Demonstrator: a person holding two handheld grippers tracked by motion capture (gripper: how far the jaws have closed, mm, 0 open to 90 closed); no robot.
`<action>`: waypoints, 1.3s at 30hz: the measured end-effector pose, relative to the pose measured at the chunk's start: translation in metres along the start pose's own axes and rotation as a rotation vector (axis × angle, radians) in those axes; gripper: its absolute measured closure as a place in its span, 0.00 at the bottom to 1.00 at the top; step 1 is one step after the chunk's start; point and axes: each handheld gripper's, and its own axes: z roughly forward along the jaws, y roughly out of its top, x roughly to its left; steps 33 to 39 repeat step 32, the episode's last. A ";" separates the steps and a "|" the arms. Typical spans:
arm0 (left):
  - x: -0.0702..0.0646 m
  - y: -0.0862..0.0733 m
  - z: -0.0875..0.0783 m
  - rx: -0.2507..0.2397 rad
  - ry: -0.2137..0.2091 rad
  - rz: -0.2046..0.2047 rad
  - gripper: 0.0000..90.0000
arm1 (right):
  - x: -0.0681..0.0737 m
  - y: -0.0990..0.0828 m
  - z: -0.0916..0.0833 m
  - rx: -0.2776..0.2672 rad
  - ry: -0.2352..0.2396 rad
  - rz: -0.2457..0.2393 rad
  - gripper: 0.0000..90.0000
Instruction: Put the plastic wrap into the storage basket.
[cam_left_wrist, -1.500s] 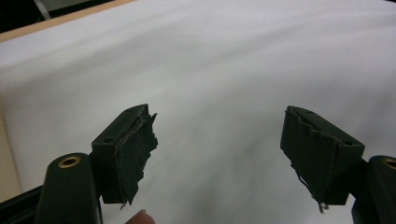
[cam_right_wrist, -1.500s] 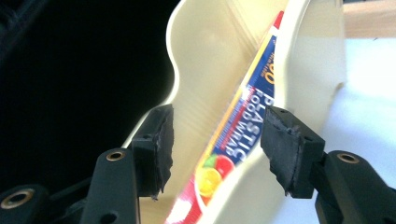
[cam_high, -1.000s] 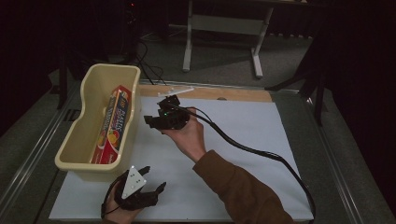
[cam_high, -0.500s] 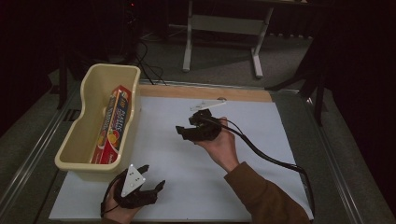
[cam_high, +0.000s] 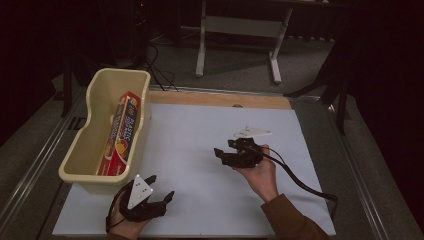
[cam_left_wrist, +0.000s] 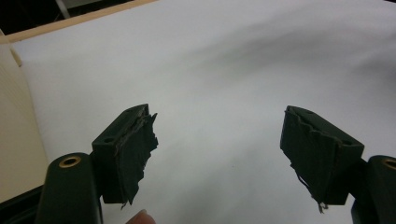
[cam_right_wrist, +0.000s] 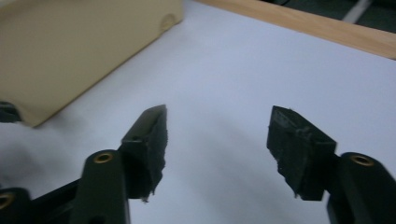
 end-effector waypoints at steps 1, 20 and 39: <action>0.000 0.000 0.000 0.002 0.002 -0.001 0.28 | -0.003 -0.005 -0.002 -0.001 -0.003 0.008 0.40; 0.007 0.000 -0.003 -0.013 0.031 -0.021 0.28 | -0.046 -0.100 -0.060 -0.134 -0.102 0.003 0.35; 0.010 0.001 -0.005 -0.021 0.043 -0.024 0.28 | -0.058 -0.122 -0.087 -0.197 -0.139 0.051 0.35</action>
